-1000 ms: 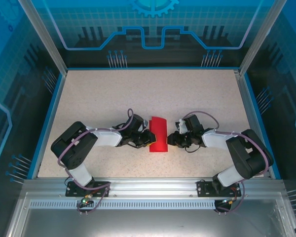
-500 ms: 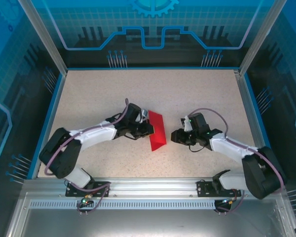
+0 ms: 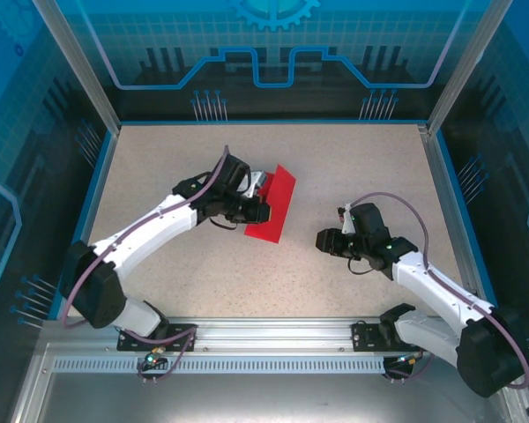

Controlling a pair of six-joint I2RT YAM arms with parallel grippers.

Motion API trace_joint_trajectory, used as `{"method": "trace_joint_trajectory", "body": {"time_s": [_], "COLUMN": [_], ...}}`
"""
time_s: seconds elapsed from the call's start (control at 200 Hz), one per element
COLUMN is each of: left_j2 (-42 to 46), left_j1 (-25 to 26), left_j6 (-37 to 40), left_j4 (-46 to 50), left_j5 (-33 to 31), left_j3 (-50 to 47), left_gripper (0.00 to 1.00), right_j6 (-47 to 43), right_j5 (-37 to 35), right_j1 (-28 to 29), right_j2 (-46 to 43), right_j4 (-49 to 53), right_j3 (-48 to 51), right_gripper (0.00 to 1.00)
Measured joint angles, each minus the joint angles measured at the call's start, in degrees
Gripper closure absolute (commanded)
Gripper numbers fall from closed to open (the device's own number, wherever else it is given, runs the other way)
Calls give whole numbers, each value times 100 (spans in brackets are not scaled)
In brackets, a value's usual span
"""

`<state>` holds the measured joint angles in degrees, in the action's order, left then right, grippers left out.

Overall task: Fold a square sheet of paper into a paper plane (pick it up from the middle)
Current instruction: Fold the triangle a second time at the center of the table.

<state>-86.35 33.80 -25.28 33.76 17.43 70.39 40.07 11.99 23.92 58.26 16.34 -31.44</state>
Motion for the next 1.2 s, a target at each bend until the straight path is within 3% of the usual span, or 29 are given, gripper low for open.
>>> {"method": "trace_joint_trajectory", "body": {"time_s": [0.325,0.405,0.55,0.7,0.845,0.975,1.045,1.2], "left_j2": [-658,-732,-883,-898,-975,-1200,-1316,-1419], "left_j1": [0,0,0,-31,-197,-356,-398,-409], "left_j6": [-328,-402,-511,-544,-522,-450,-411,-415], "left_j4": [-660,-863,-1058,-1185,-1224,-1220,-1222,-1200], "left_j5": [199,243,260,258,304,389,433,470], "left_j3": [-1010,-1167,-1255,-1261,-1252,-1123,-1025,-933], "left_gripper": [95,89,65,63,64,74,82,87], "right_j6": [-26,-70,-160,-249,-396,-557,-667,-920], "right_j5": [184,205,203,175,-33,-442,-774,-1757], "right_j1": [162,341,691,951,1329,1812,2208,3285], "right_j2": [-74,125,595,804,813,828,918,1471], "right_j4": [-313,-409,-435,-533,-619,-654,-654,-667], "right_j3": [181,166,-20,-192,-201,-219,-299,-745], "right_gripper": [56,57,59,59,52,43,42,38]}}
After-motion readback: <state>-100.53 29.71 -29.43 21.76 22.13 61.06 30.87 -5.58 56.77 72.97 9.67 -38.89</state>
